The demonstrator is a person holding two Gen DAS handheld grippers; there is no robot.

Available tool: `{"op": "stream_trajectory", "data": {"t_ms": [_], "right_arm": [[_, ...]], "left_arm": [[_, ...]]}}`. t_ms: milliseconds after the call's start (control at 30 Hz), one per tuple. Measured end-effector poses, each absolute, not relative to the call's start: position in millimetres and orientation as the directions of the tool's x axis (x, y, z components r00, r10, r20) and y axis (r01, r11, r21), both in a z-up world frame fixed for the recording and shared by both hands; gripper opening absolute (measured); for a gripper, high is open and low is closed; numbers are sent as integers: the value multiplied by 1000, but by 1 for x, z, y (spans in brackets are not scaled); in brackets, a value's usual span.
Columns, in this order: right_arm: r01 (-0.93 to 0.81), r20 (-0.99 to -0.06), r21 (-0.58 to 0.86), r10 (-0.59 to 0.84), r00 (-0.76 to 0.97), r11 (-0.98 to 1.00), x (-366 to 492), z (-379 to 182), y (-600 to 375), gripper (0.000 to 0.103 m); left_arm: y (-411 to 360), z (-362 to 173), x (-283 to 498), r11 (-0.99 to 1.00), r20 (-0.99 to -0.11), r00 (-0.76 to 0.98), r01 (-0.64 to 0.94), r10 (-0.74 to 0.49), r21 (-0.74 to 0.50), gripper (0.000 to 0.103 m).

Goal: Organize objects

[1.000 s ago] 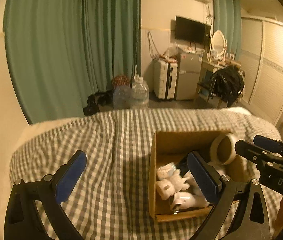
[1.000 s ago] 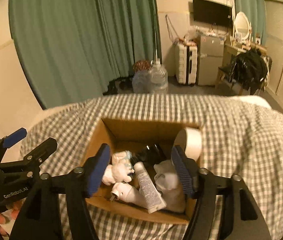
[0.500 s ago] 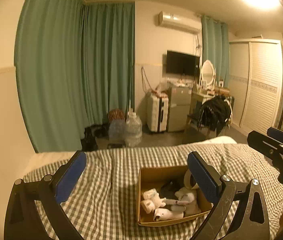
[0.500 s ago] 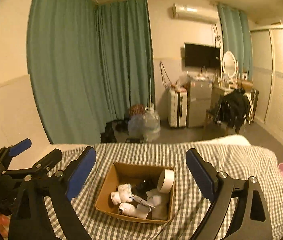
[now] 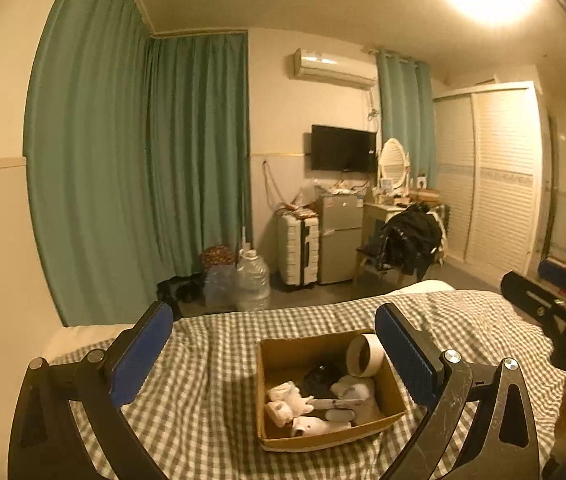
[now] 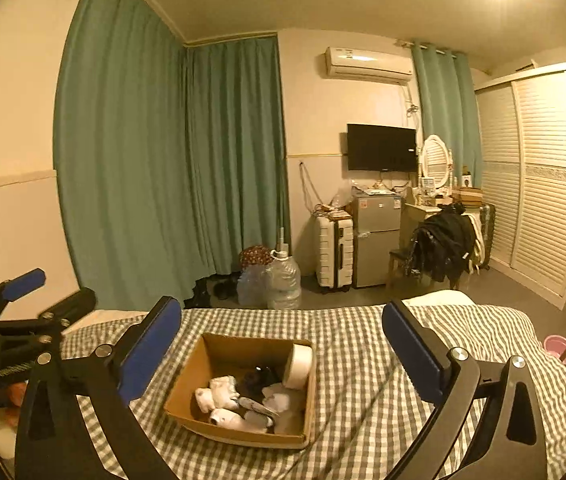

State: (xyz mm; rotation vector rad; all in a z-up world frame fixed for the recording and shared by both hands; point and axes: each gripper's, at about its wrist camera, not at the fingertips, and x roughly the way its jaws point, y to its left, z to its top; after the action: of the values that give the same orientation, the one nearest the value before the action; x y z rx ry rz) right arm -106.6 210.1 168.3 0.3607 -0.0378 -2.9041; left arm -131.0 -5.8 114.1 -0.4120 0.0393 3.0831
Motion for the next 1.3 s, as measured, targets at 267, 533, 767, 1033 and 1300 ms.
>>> {"op": "stream_trajectory", "data": {"t_ms": [267,533,767,1033,1300], "right_arm": [[144,-259,-4,-138,-956,-990,-120,105,208,101],[162,-323,-57,-135,-937,-985,-139,47,196,101],[171,-319,-71,-141,-937,-983,-140,35,193,101],[162,-323,-62,-134,-937,-985,-141,35,194,101],[157,-334,-66,-126,-934,-985,-142,34,192,101]], "left_arm": [[9,59,-130,-997,-233,-972,5,-25,83,103],[9,7,-148,-994,-283,-955,69,-90,86,103],[11,-9,-150,-992,-322,-941,75,-102,97,103],[8,-11,-153,-994,-349,-932,74,-99,84,103],[9,-13,-155,-993,-364,-926,73,-102,93,103]]}}
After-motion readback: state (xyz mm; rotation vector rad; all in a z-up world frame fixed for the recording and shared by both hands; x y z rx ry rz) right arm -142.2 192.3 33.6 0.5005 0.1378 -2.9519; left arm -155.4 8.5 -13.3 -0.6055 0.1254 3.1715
